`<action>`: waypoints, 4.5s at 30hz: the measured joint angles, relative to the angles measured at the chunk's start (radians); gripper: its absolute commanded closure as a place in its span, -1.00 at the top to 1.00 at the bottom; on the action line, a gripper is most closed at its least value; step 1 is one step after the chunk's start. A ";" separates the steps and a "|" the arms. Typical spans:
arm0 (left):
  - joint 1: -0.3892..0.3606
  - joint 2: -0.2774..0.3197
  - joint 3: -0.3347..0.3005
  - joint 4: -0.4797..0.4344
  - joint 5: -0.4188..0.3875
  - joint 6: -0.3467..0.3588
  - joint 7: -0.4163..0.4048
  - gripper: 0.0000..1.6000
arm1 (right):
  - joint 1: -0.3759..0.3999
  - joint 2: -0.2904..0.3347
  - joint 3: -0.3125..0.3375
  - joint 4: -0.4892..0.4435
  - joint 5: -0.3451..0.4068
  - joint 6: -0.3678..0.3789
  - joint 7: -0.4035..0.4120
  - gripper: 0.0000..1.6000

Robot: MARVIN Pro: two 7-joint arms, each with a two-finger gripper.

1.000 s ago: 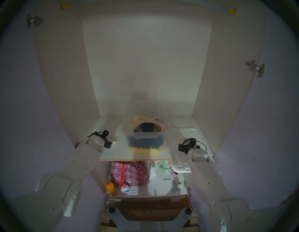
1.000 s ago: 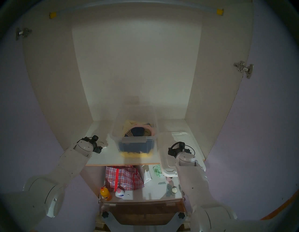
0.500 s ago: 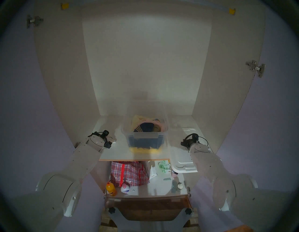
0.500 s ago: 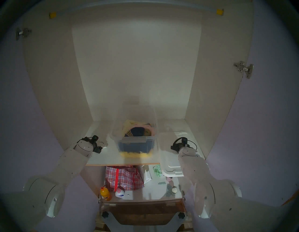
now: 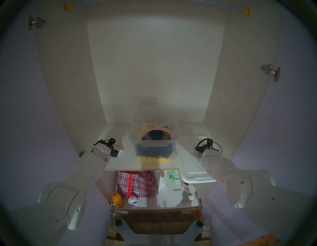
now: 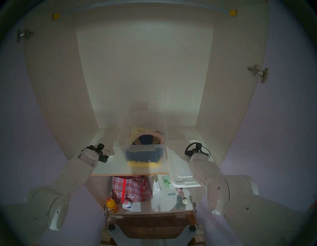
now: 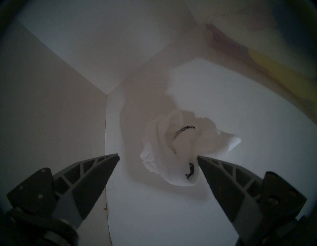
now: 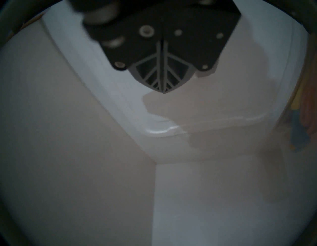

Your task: Take socks out of the storage bin, place them on top of the cabinet, and put the lid back on the bin

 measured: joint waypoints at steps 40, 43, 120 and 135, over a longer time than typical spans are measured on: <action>0.000 0.001 0.000 0.001 -0.001 0.000 -0.001 1.00 | 0.002 0.044 0.019 0.033 0.015 0.250 0.269 -1.00; -0.001 0.001 0.000 0.001 -0.001 0.000 -0.001 1.00 | 0.000 0.040 0.020 0.031 0.013 0.213 0.215 -1.00; -0.001 0.000 0.000 0.008 -0.002 0.000 0.001 1.00 | 0.463 -0.381 0.074 0.069 0.055 0.417 -0.366 -1.00; -0.001 0.000 0.000 0.015 -0.002 0.000 0.002 1.00 | 0.494 -0.441 0.089 0.070 0.069 0.437 -0.445 -1.00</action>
